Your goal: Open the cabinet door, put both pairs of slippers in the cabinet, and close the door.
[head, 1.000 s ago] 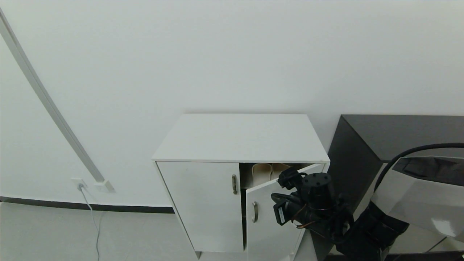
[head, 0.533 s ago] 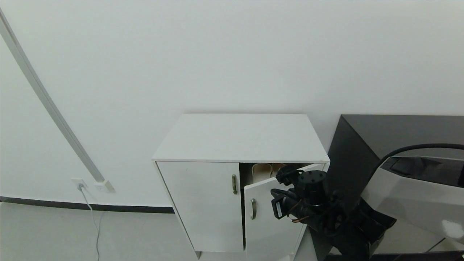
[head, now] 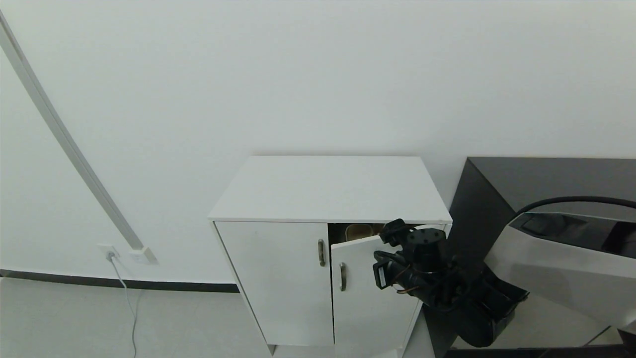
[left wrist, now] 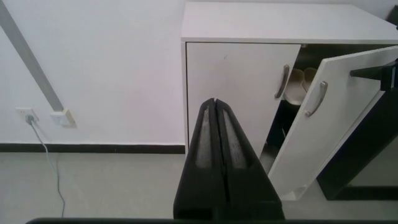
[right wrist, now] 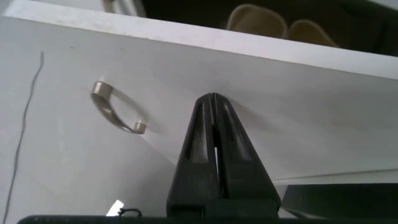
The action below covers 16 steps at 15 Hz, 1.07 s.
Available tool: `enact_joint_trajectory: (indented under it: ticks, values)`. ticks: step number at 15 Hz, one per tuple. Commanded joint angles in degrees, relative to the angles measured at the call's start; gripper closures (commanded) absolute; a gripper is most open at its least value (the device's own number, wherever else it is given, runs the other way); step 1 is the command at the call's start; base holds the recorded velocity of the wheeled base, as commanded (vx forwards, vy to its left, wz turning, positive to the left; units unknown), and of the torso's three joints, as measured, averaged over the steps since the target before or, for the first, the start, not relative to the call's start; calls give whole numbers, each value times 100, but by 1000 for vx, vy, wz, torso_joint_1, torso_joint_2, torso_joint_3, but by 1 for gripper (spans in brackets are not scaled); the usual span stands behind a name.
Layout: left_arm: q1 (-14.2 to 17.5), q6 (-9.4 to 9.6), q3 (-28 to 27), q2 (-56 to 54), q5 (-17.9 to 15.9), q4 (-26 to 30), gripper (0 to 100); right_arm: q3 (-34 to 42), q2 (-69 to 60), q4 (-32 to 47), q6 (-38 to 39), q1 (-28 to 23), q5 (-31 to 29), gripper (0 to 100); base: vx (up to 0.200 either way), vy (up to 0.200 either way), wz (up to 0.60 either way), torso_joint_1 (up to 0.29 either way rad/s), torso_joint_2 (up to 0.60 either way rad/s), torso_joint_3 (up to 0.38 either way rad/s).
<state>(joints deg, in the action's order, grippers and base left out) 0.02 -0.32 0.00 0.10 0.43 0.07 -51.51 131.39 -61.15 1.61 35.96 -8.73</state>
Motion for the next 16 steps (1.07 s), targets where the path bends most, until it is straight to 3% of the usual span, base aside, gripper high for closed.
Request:
enact_joint_trajectory:
  ticks: [1,10,16]
  values:
    - [6,-3,0,-1,1,1,100,-149,194,-2,-3,-63,-15,100,0,0,0,0,0,0]
    - [6,5,0,-1,-8,1,100,-817,625,86,-3,-406,-15,100,0,0,0,0,0,0]
    - [6,5,0,-1,-8,1,100,-870,625,121,-12,-441,-15,100,0,0,0,0,0,0]
